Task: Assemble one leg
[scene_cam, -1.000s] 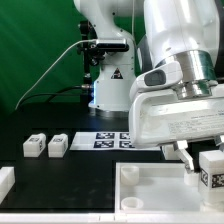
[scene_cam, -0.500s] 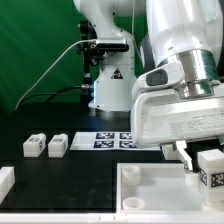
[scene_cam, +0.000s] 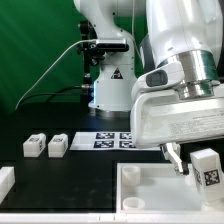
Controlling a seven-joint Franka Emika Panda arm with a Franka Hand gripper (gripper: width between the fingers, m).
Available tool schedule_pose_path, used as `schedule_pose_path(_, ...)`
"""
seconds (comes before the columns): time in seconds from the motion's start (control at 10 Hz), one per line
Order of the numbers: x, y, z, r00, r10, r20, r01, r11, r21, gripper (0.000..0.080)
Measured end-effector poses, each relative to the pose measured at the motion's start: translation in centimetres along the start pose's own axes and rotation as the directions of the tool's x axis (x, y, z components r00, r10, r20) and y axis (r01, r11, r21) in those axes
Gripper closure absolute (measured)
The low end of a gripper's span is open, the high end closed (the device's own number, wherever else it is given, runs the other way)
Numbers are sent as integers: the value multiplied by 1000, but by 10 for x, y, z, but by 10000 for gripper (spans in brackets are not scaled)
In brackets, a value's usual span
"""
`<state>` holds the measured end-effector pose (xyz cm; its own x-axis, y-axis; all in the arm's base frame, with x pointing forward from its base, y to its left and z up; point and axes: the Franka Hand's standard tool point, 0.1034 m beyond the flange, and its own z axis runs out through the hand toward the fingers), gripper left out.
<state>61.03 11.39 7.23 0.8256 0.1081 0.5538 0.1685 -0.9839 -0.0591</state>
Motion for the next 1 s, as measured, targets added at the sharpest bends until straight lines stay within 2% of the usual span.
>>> schedule_pose_path(0.6, -1, 1, 0, 1000, 1, 5, -1, 1000, 0, 151)
schedule_pose_path(0.7, -1, 3, -1, 996, 14, 85, -15, 1000, 11, 151)
schedule_pose_path(0.8, 14, 10, -10, 993, 22, 116, -24, 1000, 13, 151)
schedule_pose_path(0.9, 18, 13, -12, 980, 30, 195, -36, 999, 26, 151)
schedule_pose_path(1.0, 18, 13, -12, 945, 36, 326, -54, 997, 48, 151)
